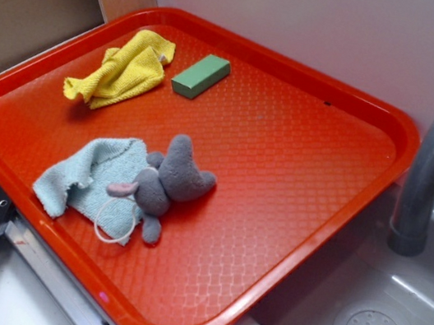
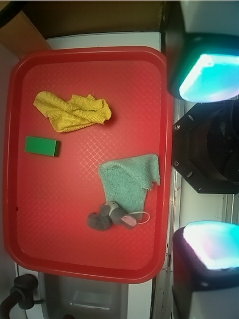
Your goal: Grab the gray animal.
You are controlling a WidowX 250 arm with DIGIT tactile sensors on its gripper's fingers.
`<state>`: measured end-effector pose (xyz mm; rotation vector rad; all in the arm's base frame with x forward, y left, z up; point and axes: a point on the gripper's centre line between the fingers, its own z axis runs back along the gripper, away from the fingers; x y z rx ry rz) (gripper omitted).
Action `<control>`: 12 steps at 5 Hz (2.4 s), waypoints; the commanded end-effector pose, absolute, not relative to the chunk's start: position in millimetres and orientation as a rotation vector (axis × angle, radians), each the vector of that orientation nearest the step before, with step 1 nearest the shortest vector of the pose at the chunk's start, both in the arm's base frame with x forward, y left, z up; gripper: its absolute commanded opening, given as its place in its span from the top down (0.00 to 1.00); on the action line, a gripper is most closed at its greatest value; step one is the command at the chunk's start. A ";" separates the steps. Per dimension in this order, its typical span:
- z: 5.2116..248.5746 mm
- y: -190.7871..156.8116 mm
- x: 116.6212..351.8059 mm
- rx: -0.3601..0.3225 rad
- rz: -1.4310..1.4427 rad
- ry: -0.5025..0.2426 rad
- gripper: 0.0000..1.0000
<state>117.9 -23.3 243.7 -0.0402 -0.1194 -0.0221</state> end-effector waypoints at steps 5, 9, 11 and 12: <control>164.5 -97.7 194.6 -0.176 -0.543 -0.171 0.00; 69.7 -136.2 196.0 -0.149 -0.711 0.033 0.00; 31.9 -144.4 185.1 -0.036 -0.726 0.122 0.00; 26.7 -143.4 184.5 -0.018 -0.694 0.132 0.00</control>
